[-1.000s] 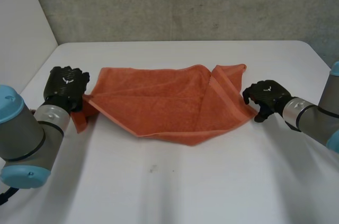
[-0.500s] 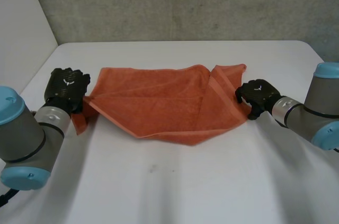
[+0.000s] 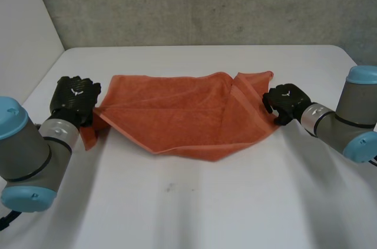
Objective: Fold the laundry
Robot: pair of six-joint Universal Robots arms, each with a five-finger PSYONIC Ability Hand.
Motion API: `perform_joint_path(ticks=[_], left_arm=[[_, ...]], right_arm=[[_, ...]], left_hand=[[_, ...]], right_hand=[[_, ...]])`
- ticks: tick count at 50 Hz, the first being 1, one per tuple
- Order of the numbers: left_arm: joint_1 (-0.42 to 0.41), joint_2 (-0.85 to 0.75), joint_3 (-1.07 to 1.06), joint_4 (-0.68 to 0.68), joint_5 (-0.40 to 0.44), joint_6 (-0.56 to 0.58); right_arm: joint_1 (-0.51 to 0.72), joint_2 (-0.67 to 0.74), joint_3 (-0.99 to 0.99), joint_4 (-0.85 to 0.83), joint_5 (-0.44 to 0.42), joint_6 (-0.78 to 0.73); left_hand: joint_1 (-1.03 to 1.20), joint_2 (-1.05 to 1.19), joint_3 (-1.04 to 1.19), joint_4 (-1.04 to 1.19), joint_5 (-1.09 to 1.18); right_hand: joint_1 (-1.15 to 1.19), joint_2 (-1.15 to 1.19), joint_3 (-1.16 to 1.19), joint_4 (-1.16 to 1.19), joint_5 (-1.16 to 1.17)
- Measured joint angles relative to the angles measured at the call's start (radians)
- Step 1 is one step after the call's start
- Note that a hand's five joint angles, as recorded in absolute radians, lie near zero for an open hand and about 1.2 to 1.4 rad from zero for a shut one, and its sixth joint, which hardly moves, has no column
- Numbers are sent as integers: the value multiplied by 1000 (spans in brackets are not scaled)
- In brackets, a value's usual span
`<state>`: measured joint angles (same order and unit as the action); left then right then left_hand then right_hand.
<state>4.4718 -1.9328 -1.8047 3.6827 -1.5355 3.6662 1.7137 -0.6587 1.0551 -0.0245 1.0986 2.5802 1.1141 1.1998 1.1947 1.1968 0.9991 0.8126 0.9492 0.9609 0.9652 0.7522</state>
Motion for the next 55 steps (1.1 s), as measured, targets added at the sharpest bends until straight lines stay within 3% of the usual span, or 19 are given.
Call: perform_joint_path(ticks=[11, 19, 44, 55], left_arm=[[-1, 0, -1, -1, 0, 0], [-3, 0, -4, -1, 0, 0], [-10, -1, -7, -1, -2, 0], [-12, -1, -8, -2, -1, 0]], right_arm=[[0, 5, -12, 1, 2, 4], [-1, 12, -1, 24, 2, 4], [-2, -4, 4, 95, -8, -2], [-13, -75, 22, 150, -17, -7]], left_hand=[[0, 0, 0, 0, 0], [0, 0, 0, 0, 0], [0, 0, 0, 0, 0], [0, 0, 0, 0, 0]], right_hand=[[-5, -5, -11, -15, 0], [-231, -285, -308, -315, -250], [-258, -315, -338, -346, -257], [-268, -315, -340, -346, -299]])
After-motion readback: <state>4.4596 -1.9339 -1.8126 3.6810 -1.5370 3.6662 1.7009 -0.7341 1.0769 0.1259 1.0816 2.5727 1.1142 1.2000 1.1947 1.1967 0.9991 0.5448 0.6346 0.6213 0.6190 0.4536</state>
